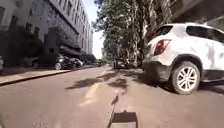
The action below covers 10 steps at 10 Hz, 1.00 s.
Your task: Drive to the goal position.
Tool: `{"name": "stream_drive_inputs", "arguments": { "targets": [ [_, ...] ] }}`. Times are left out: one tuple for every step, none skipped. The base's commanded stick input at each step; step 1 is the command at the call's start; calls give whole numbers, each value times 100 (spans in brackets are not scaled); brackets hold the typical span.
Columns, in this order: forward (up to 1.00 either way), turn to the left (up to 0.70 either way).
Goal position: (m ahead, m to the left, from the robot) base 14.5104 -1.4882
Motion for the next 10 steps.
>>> {"name": "stream_drive_inputs", "arguments": {
  "targets": [
    [70,0],
    [70,0],
    [70,0],
    [70,0],
    [70,0],
    [70,0],
    [70,0],
    [70,0],
    [70,0],
    [70,0]
  ]
}}
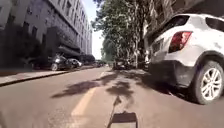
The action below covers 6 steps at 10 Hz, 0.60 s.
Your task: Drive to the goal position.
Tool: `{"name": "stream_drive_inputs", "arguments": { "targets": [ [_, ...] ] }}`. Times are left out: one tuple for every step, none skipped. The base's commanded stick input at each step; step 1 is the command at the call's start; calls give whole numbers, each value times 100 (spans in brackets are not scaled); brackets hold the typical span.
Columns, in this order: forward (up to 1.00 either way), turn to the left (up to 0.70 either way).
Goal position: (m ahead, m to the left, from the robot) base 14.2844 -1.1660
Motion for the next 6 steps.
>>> {"name": "stream_drive_inputs", "arguments": {
  "targets": [
    [70,0],
    [70,0],
    [70,0],
    [70,0],
    [70,0],
    [70,0]
  ]
}}
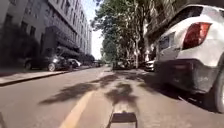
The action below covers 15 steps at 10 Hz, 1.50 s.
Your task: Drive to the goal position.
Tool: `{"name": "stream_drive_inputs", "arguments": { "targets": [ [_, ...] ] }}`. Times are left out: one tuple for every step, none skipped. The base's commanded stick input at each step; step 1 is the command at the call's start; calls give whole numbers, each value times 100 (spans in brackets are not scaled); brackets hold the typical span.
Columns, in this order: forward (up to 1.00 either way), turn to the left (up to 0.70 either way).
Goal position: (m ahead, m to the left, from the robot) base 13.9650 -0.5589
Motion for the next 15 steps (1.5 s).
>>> {"name": "stream_drive_inputs", "arguments": {
  "targets": [
    [70,0],
    [70,0],
    [70,0],
    [70,0],
    [70,0],
    [70,0],
    [70,0],
    [70,0],
    [70,0],
    [70,0],
    [70,0],
    [70,0],
    [70,0],
    [70,0],
    [70,0]
  ]
}}
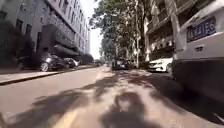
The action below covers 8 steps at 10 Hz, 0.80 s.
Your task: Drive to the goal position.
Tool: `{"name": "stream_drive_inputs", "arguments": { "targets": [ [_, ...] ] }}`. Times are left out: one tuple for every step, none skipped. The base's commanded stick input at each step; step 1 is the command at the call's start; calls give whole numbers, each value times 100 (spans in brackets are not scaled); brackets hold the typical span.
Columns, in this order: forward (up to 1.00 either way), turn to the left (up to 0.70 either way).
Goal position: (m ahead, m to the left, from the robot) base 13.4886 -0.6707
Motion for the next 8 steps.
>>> {"name": "stream_drive_inputs", "arguments": {
  "targets": [
    [70,0],
    [70,0],
    [70,0],
    [70,0],
    [70,0],
    [70,0],
    [70,0],
    [70,0]
  ]
}}
